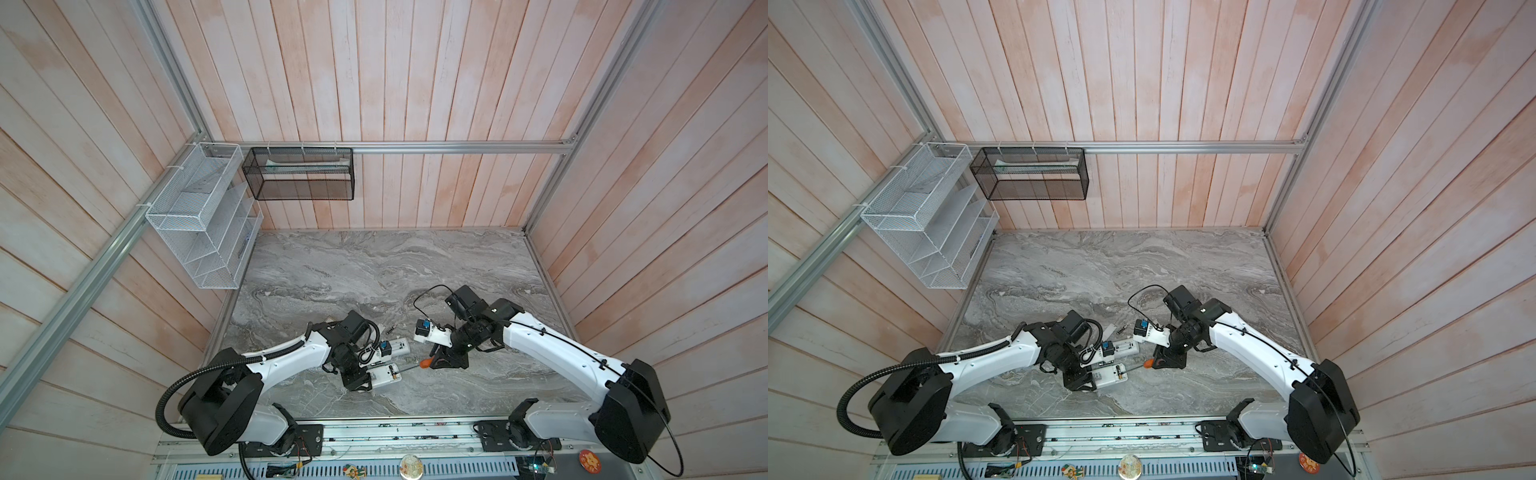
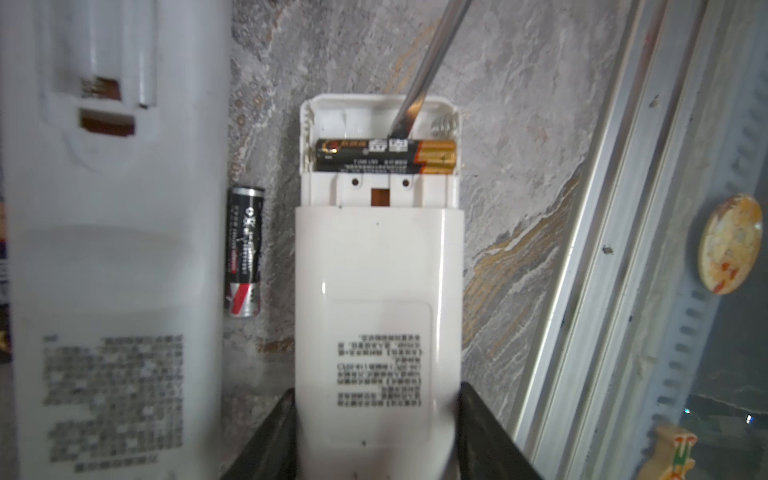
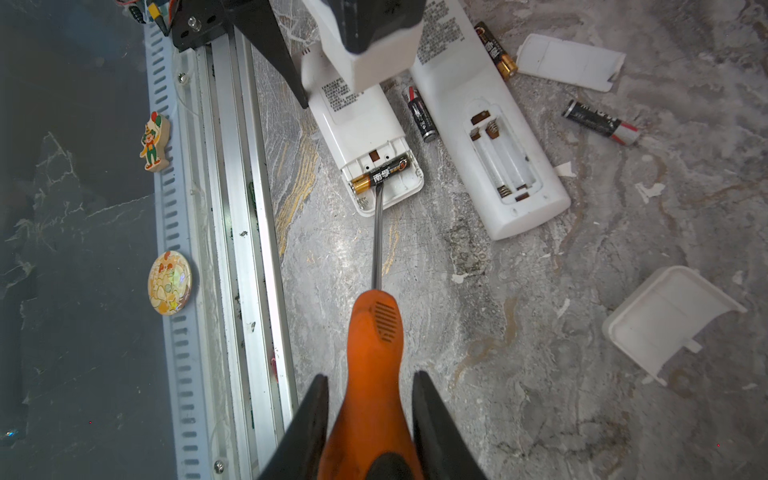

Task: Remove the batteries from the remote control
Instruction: 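Insert the screwdriver tip beside the remaining battery and lever it out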

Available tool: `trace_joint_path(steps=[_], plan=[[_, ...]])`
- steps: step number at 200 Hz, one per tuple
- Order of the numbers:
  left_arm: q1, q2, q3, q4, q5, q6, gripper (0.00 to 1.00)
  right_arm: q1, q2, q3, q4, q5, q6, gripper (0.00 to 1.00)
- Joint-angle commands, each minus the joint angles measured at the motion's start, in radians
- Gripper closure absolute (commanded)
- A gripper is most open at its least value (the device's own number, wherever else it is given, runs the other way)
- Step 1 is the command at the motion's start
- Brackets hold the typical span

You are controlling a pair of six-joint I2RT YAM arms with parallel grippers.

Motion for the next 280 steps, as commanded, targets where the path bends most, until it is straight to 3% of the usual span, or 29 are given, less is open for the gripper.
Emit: trace_joint_path(steps=[1,86,191,280], plan=[[0.009,-0.02,0.014,0.038,0.085,0.015,0.65,-0.003,0.014,0.027,-0.001,-0.06,0.013,1.0],[0.011,-0.05,-0.001,0.057,-0.006,0.013,0.64,-0.031,0.099,0.074,0.003,-0.072,0.144,1.0],[0.01,-0.074,-0.012,0.059,-0.024,0.014,0.64,-0.032,0.12,0.174,-0.082,-0.248,0.297,1.0],[0.011,-0.071,-0.012,0.062,-0.039,0.007,0.64,-0.03,0.106,0.283,-0.144,-0.025,0.414,1.0]])
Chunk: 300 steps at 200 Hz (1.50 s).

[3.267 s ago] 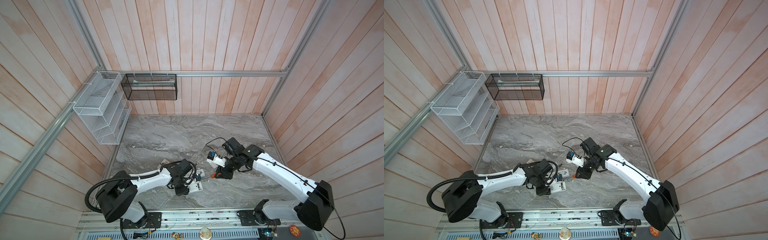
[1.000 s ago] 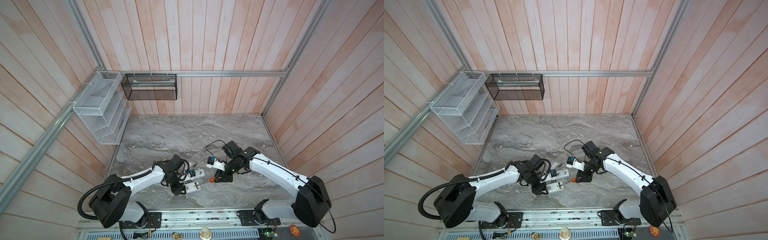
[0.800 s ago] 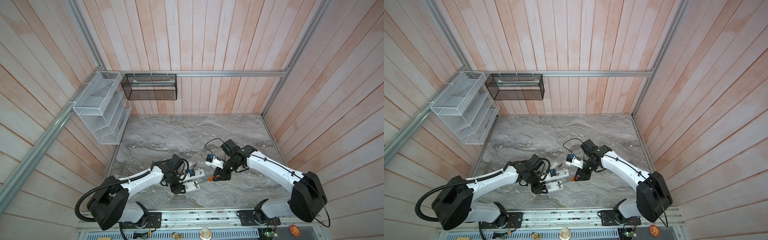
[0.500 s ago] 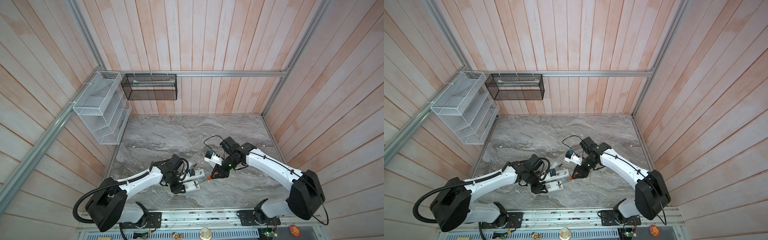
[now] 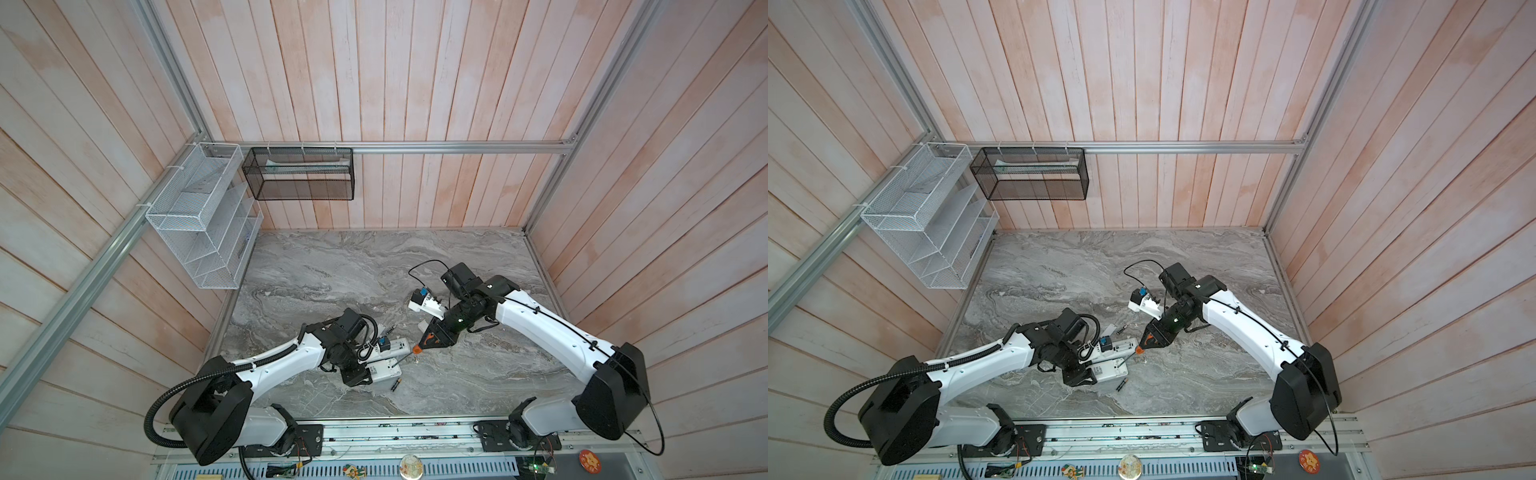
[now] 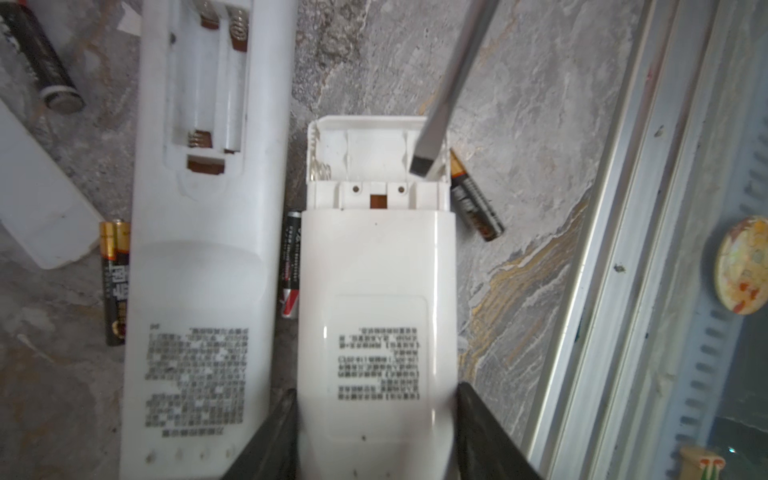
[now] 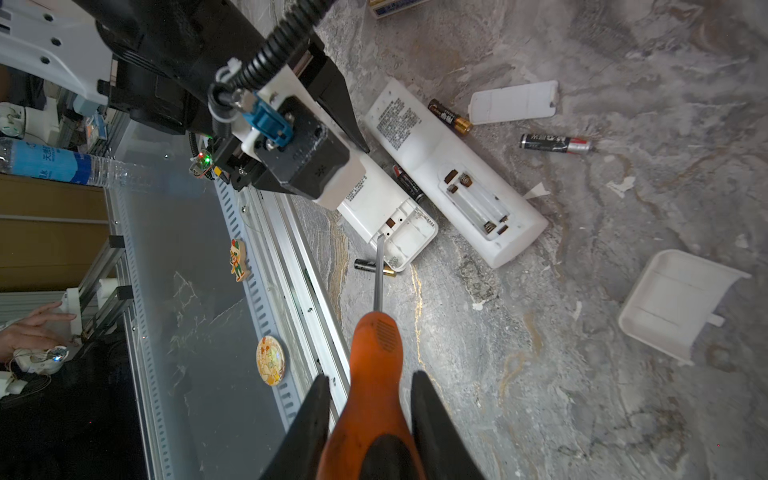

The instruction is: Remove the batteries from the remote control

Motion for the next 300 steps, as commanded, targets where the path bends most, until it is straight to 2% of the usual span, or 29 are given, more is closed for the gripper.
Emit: trace_joint_path(steps=[1,30,49,77,98,120,147,177,224,300], plan=[[0.003,-0.012,-0.004,0.022,0.005,0.007,0.64,0.006,-0.021,0.024,-0.039,0.061,0.04,1.0],[0.003,-0.01,0.0,0.028,-0.012,0.003,0.64,0.007,-0.018,0.032,-0.036,0.099,0.064,1.0],[0.003,-0.013,0.004,0.024,-0.021,0.002,0.64,0.01,-0.031,0.045,-0.043,0.073,0.093,1.0],[0.003,-0.033,-0.001,0.024,-0.02,-0.003,0.64,0.064,-0.106,-0.005,0.012,0.012,0.296,1.0],[0.003,-0.043,-0.001,0.027,-0.023,-0.003,0.64,0.131,-0.144,-0.107,0.045,0.026,0.441,1.0],[0.003,-0.044,0.007,0.026,-0.015,-0.009,0.65,0.122,-0.226,-0.195,0.104,0.119,0.56,1.0],[-0.001,-0.046,0.017,0.021,0.003,-0.024,0.65,0.062,-0.363,-0.261,0.244,0.231,0.692,1.0],[-0.032,-0.059,0.029,0.004,0.008,-0.042,0.65,-0.019,-0.429,-0.282,0.333,0.304,0.705,1.0],[-0.178,-0.065,0.008,0.001,-0.032,-0.045,0.62,-0.078,-0.436,-0.275,0.412,0.329,0.688,1.0],[-0.223,-0.003,0.005,0.028,0.005,-0.04,0.61,-0.12,-0.471,-0.321,0.513,0.32,0.69,1.0]])
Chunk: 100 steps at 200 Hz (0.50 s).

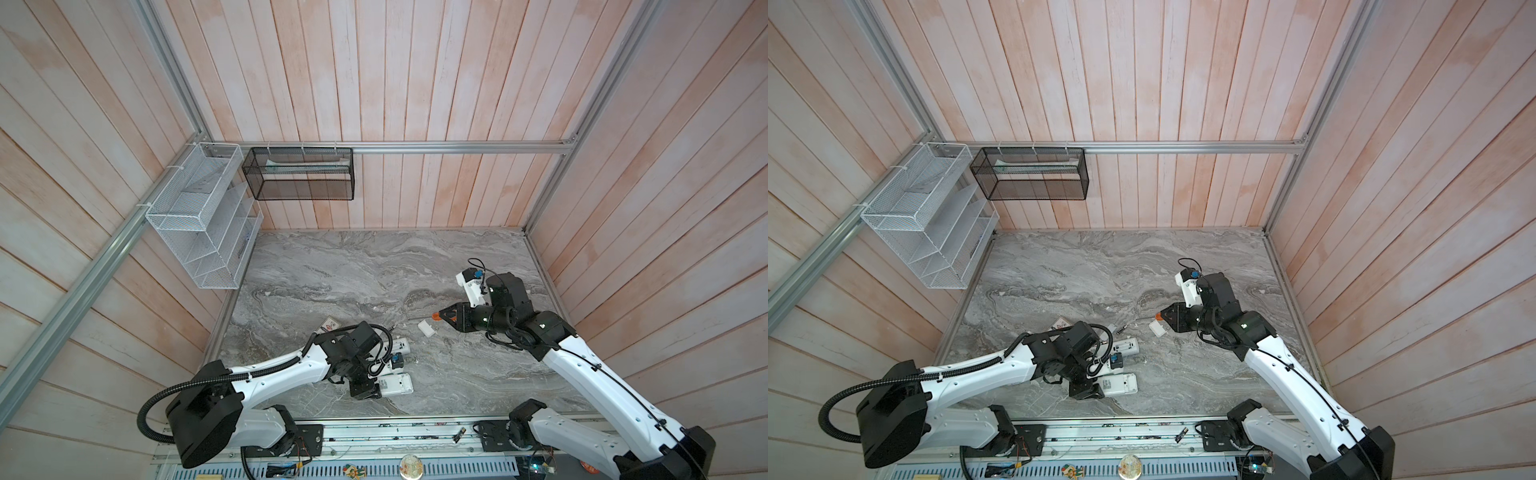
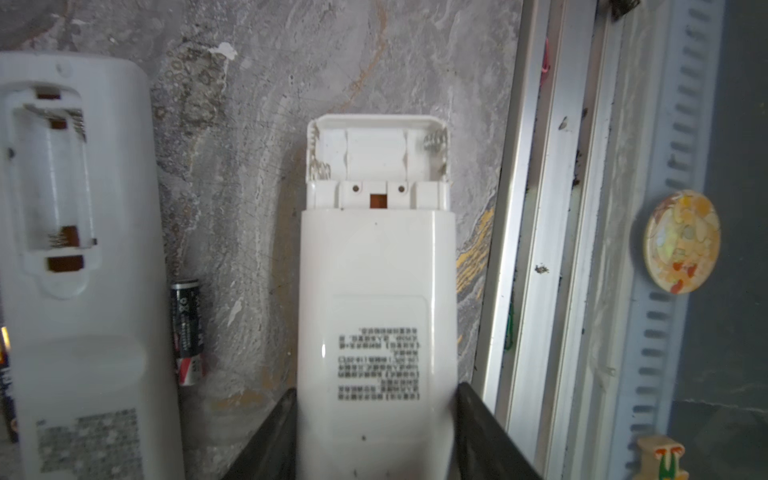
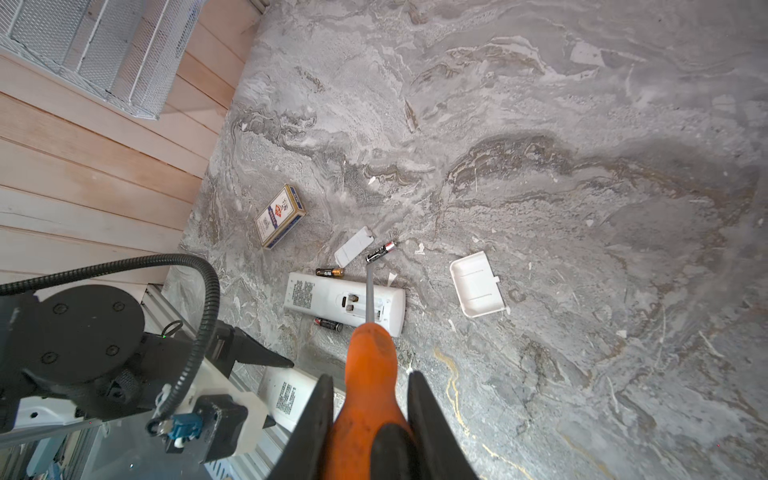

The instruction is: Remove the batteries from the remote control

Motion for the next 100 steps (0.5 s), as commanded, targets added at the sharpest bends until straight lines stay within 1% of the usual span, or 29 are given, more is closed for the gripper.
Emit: trace_joint_path(steps=[1,32,65,68,72,87,100], plan=[[-0.016,0.024,0.005,0.019,0.029,0.002,0.61,-0.013,-0.034,-0.027,0.071,0.009,0.011,1.0],[-0.04,0.055,0.01,0.049,0.028,-0.016,0.6,-0.032,-0.058,-0.052,0.086,0.007,0.01,1.0],[-0.04,0.081,-0.002,0.097,0.022,-0.039,0.58,-0.051,-0.077,-0.075,0.1,0.001,0.007,1.0],[-0.065,0.083,-0.002,0.1,0.021,-0.04,0.57,-0.053,-0.078,-0.077,0.101,0.0,0.007,1.0],[-0.074,0.088,-0.004,0.101,0.02,-0.041,0.55,-0.055,-0.08,-0.079,0.103,-0.001,0.007,1.0],[-0.078,0.106,-0.006,0.104,0.013,-0.042,0.49,-0.065,-0.087,-0.088,0.107,-0.008,0.007,1.0],[-0.079,0.12,-0.006,0.103,0.0,-0.041,0.46,-0.075,-0.089,-0.091,0.11,-0.019,0.003,1.0]])
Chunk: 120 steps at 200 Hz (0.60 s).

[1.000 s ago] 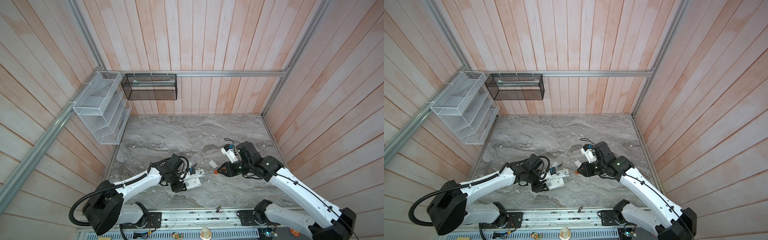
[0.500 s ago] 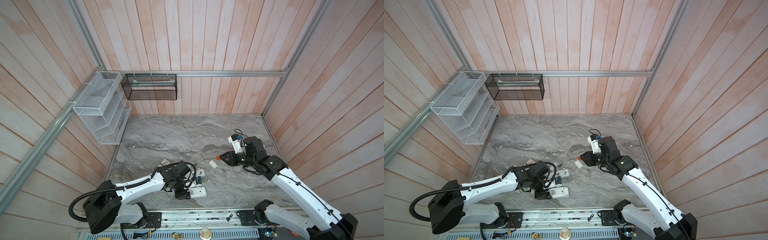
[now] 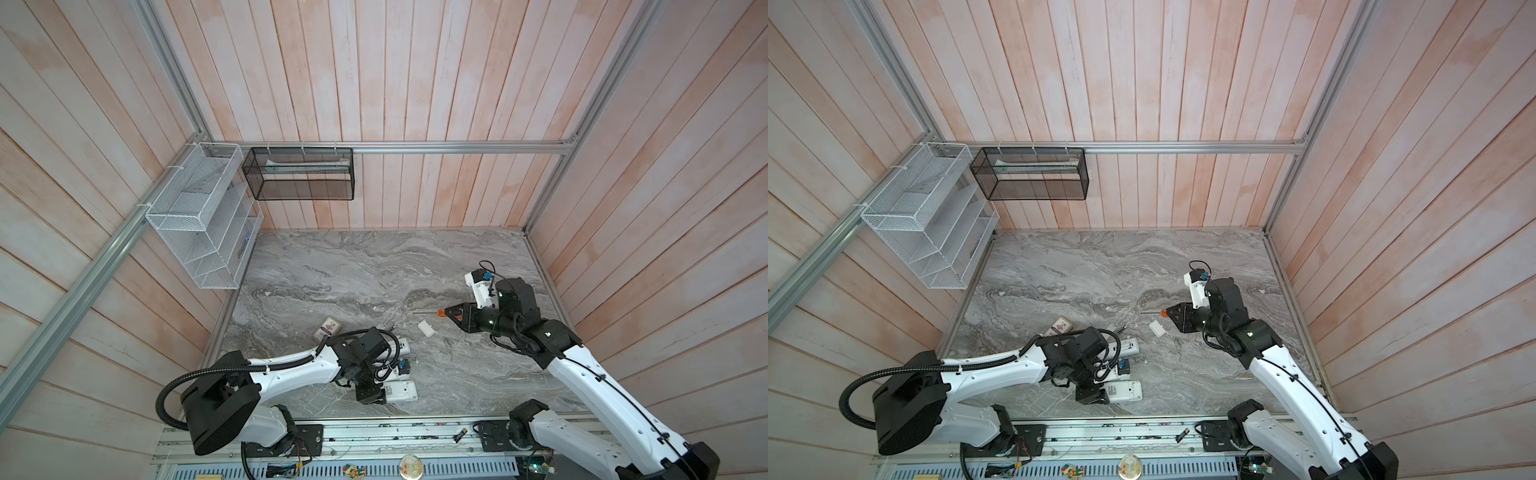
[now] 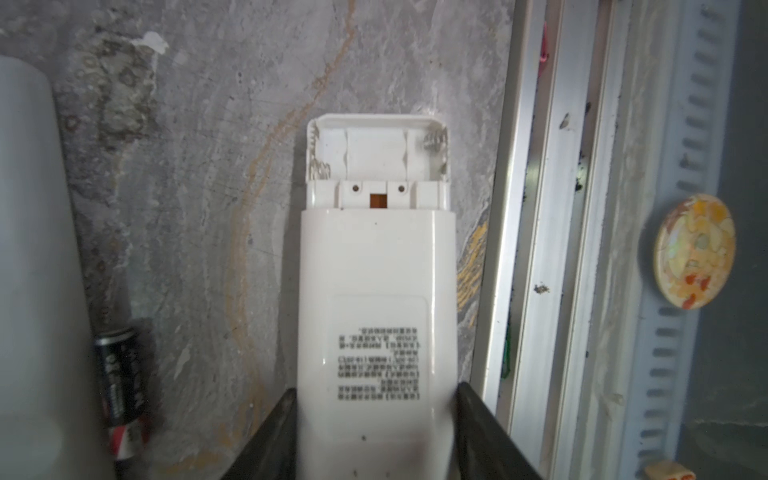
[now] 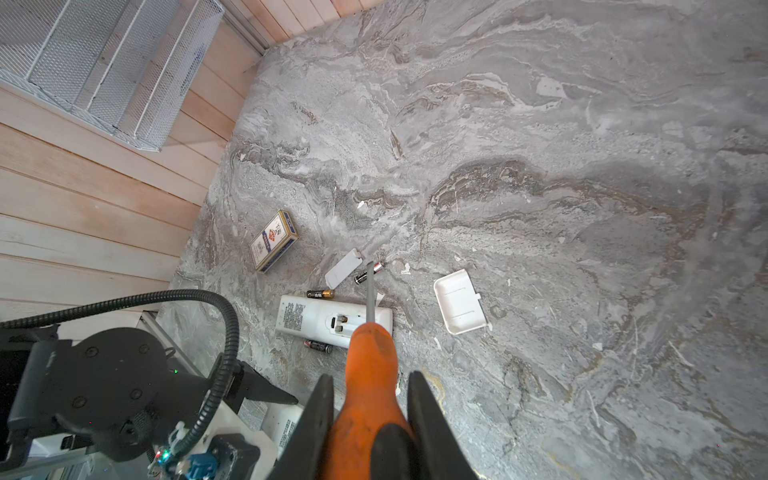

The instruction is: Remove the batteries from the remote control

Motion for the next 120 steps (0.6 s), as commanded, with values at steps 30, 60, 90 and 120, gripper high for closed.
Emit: trace_joint_path(steps=[30,60,90,120], plan=[[-0.008,0.035,-0.006,0.028,-0.02,-0.012,0.38,-0.031,-0.016,-0.018,0.041,-0.034,-0.01,1.0],[-0.008,0.007,-0.005,0.028,-0.054,-0.028,0.01,-0.043,-0.021,-0.027,0.051,-0.044,-0.012,1.0],[-0.008,-0.061,0.01,0.011,-0.085,-0.051,0.0,-0.05,-0.023,-0.031,0.066,-0.05,-0.013,1.0],[0.0,-0.169,0.079,-0.01,-0.138,-0.108,0.0,-0.055,-0.028,-0.031,0.094,-0.055,-0.008,1.0]])
